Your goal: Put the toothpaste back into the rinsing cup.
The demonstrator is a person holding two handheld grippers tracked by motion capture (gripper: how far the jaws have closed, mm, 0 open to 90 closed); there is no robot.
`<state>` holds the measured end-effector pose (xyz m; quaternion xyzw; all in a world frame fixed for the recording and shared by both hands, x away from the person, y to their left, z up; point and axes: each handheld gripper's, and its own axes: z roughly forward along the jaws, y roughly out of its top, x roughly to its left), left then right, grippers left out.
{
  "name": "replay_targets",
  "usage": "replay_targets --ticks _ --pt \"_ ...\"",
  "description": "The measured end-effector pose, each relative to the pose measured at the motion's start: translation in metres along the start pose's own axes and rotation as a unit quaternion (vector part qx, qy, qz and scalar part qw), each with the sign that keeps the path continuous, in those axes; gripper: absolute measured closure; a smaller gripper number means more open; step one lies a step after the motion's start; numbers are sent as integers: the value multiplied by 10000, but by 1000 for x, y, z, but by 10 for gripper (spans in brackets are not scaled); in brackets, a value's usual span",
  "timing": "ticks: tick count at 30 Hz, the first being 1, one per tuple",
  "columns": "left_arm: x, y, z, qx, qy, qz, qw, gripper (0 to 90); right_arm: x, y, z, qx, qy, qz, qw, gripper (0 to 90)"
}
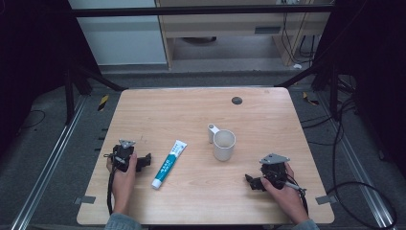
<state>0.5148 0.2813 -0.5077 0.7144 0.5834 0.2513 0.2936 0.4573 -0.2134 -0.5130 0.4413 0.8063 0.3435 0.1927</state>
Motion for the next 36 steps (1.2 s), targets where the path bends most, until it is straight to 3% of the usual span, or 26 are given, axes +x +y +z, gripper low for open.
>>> replay_targets --ticks 5,12,15,20,28,36 --pt "0 -1 -1 6 -31 30 10000 0 0 0 0 2 4 4 10000 7" --pt "-2 -1 -6 -111 -246 80 9996 22 0 0 0 0 -1 0 10000 7" --pt "-3 0 -12 -19 -282 99 9996 25 0 0 0 -1 0 -2 10000 7" --pt "-2 0 -26 -206 -374 -54 9991 30 0 0 0 1 6 7 10000 7" --pt "-22 10 -47 -398 -490 392 9972 39 0 0 0 2 4 3 10000 7" --pt "-46 24 -58 -146 -758 648 9949 47 0 0 0 12 19 37 10000 7"
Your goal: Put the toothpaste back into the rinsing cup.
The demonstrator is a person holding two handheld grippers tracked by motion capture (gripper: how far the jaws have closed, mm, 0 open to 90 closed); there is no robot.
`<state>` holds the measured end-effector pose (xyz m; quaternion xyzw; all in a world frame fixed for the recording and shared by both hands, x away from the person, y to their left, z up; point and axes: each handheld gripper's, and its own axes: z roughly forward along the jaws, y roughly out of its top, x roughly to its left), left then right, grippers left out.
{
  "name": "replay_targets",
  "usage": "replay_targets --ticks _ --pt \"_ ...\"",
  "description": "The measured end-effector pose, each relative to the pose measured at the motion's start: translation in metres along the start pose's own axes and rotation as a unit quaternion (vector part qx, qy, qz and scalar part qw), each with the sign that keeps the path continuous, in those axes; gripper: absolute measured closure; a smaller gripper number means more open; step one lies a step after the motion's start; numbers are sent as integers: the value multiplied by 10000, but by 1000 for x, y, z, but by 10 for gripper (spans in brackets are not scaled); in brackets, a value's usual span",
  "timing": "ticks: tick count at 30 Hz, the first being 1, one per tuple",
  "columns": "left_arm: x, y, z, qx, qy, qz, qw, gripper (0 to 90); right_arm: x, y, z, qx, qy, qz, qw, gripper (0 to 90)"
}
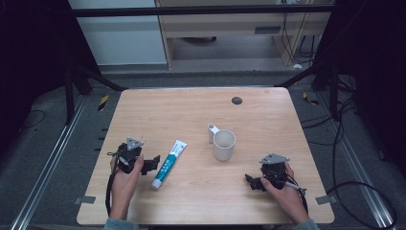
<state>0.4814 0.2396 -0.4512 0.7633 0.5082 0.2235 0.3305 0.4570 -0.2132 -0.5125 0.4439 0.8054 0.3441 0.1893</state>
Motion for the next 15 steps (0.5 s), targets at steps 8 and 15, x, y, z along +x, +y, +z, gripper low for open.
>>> replay_targets --ticks 8,15 --pt "-38 22 -2 336 -339 628 9969 38 0 0 0 0 1 -2 10000 6" --pt "-60 42 11 783 -482 1040 9903 37 0 0 0 0 1 -3 10000 7"
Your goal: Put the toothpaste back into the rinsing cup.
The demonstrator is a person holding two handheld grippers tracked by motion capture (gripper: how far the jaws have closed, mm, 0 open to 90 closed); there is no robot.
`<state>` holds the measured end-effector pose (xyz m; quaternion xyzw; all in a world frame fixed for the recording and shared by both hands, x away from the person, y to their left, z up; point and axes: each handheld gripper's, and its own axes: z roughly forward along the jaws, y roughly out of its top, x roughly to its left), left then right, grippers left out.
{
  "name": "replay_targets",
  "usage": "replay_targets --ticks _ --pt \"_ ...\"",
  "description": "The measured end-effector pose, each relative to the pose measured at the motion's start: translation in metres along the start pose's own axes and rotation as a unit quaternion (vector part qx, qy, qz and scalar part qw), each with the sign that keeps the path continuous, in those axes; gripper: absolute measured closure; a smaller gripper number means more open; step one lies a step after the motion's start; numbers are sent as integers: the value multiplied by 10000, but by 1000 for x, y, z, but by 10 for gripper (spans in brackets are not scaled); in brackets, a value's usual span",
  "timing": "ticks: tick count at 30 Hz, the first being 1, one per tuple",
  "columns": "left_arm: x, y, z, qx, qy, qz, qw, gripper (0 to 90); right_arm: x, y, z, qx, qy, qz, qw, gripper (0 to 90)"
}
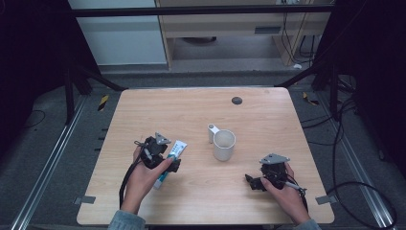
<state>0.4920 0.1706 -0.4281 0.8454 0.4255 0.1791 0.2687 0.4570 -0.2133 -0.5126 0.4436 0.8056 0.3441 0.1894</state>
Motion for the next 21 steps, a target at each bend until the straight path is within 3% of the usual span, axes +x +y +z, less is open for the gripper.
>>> replay_targets --ticks 7,12,21 --pt "-3 10 15 466 36 329 9984 37 0 0 0 -10 -23 -35 10000 7" --pt "-5 13 24 662 146 447 9967 44 0 0 0 1 0 4 10000 7" --pt "-3 15 39 1066 -5 537 9928 116 0 0 0 -10 -23 -35 10000 7"
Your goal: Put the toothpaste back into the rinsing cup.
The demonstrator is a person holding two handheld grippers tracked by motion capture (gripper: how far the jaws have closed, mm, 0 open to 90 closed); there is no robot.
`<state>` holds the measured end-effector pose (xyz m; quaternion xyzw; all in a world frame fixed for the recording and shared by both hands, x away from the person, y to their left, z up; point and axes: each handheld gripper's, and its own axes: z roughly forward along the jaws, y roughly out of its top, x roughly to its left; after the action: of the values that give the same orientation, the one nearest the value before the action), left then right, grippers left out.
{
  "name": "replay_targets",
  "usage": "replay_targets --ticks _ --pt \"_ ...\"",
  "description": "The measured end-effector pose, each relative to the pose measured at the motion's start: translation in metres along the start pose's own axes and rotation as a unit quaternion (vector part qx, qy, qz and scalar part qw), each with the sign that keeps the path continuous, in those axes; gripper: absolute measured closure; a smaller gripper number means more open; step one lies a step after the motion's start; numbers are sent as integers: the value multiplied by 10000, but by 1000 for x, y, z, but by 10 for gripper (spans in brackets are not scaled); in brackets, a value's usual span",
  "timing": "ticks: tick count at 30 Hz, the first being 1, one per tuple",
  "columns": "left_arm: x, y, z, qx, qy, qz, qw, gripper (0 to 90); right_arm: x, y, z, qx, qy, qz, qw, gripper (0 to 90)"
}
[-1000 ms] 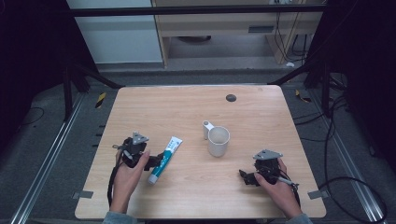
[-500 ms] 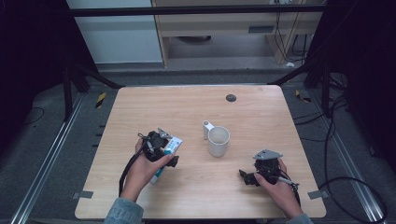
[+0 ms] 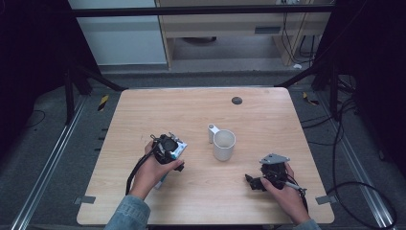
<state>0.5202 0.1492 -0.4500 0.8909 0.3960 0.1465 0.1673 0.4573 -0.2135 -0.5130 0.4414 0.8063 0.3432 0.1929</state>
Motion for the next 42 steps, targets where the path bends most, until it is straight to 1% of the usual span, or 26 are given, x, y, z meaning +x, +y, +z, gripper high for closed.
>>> replay_targets --ticks 1,2,3,4,5,8,9,12,13,15,20,21,24,28,30,32,42 --pt "3 1 3 57 -51 -52 10000 125 0 0 0 0 0 1 10000 6" --pt "5 2 5 100 -65 -83 9999 145 0 0 0 10 23 37 10000 7" --pt "6 2 6 138 -72 -109 9998 154 0 0 0 -1 1 -4 10000 7" --pt "8 3 7 173 -70 -126 9997 164 0 0 0 1 1 3 10000 7" --pt "9 5 8 196 -74 -135 9997 181 0 0 0 10 22 42 10000 6" --pt "10 10 6 121 -21 -105 9999 233 0 0 0 -2 2 -7 10000 6" --pt "10 11 6 124 -22 -93 9999 251 0 0 0 11 23 44 10000 7" --pt "12 16 9 157 -129 -158 9997 281 0 0 0 2 0 9 10000 7" --pt "13 17 10 191 -132 -192 9995 298 0 0 0 7 -1 1 10000 6" --pt "16 19 16 298 -206 -286 9989 327 0 0 0 10 -1 10 10000 7" --pt "21 20 24 447 -254 -402 9979 353 0 0 0 9 0 2 10000 7" --pt "22 20 25 459 -244 -419 9978 376 0 0 0 9 -1 9 10000 6" --pt "23 20 26 460 -264 -464 9975 402 0 0 0 -2 1 -6 10000 7" --pt "24 21 27 523 -297 -440 9972 422 0 0 0 8 -1 3 10000 7" --pt "24 20 29 521 -302 -481 9970 430 0 0 0 0 1 2 10000 7" --pt "25 20 30 566 -315 -467 9968 451 0 0 0 -2 2 -6 10000 6" --pt "28 21 33 576 -377 -536 9962 494 0 0 0 1 1 3 10000 6"
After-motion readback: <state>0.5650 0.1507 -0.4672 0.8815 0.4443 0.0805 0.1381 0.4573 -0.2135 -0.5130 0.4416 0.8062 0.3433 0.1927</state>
